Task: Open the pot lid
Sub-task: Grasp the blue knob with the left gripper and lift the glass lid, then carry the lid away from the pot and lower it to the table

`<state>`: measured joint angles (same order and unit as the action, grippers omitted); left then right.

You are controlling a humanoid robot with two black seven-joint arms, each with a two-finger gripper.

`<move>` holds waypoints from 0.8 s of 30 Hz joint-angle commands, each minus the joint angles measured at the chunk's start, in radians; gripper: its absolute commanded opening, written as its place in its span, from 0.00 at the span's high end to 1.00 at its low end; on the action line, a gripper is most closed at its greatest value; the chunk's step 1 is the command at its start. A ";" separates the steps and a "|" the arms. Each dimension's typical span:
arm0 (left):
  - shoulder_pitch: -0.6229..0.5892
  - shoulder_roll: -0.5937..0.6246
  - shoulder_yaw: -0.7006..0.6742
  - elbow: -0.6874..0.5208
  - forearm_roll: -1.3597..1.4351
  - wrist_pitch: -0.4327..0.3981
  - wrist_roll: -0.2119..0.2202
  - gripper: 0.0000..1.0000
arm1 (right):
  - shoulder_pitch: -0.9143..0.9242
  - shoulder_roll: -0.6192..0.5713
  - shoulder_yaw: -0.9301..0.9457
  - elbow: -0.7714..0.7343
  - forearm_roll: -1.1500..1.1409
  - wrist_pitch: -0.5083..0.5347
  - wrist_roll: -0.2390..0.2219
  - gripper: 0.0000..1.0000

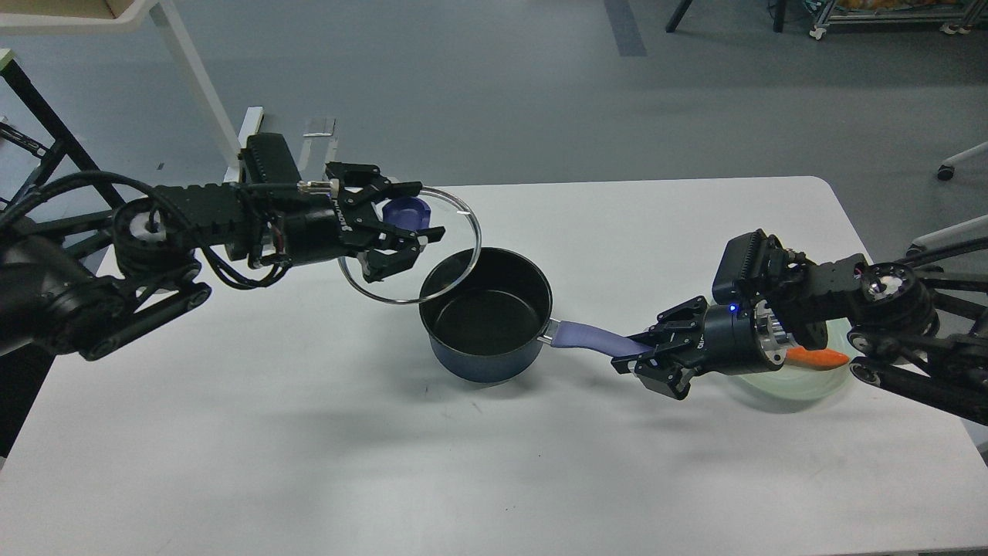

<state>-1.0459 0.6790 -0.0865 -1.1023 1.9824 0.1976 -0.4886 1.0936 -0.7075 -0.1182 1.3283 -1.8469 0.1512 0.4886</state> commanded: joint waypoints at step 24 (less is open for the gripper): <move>0.382 0.152 0.082 0.220 -0.047 0.291 0.000 0.58 | -0.008 -0.001 -0.001 -0.001 0.000 -0.001 0.000 0.66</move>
<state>-0.6700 0.8485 -0.0183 -0.9057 1.9372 0.4884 -0.4885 1.0887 -0.7089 -0.1185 1.3276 -1.8470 0.1502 0.4888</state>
